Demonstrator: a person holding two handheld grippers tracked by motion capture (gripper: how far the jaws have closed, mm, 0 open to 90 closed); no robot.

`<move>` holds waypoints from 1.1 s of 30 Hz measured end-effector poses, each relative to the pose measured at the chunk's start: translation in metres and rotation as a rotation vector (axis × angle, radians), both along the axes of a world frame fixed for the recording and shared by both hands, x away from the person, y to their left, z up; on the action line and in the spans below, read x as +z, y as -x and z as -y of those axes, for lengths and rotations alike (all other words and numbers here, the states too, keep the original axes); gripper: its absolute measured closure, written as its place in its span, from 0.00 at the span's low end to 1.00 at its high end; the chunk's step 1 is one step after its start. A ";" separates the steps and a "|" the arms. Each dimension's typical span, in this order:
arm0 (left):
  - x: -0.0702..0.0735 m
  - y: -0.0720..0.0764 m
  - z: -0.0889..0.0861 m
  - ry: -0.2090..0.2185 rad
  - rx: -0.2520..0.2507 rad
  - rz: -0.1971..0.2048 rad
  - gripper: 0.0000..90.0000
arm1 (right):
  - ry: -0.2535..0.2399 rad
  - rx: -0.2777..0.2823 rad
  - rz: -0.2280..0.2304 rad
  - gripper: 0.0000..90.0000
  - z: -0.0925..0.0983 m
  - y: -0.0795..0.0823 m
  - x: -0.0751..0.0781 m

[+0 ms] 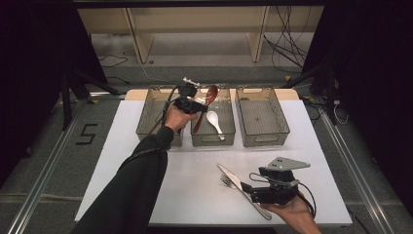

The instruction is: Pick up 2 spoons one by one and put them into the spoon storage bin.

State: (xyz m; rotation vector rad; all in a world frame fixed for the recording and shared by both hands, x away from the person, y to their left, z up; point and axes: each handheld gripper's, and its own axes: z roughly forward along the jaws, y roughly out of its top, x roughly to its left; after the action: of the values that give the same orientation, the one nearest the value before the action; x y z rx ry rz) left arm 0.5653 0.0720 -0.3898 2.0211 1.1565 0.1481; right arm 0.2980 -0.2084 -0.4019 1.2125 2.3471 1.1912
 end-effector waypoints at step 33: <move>0.020 0.106 -0.071 0.088 -0.083 0.062 0.29 | 0.047 -0.014 -0.043 0.24 -0.002 -0.002 -0.005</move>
State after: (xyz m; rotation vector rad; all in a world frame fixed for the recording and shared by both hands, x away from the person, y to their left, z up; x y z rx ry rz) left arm 0.4595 0.1434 -0.3696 1.9690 1.0219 0.1155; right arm 0.2996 -0.2062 -0.4073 1.2488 2.3796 1.1093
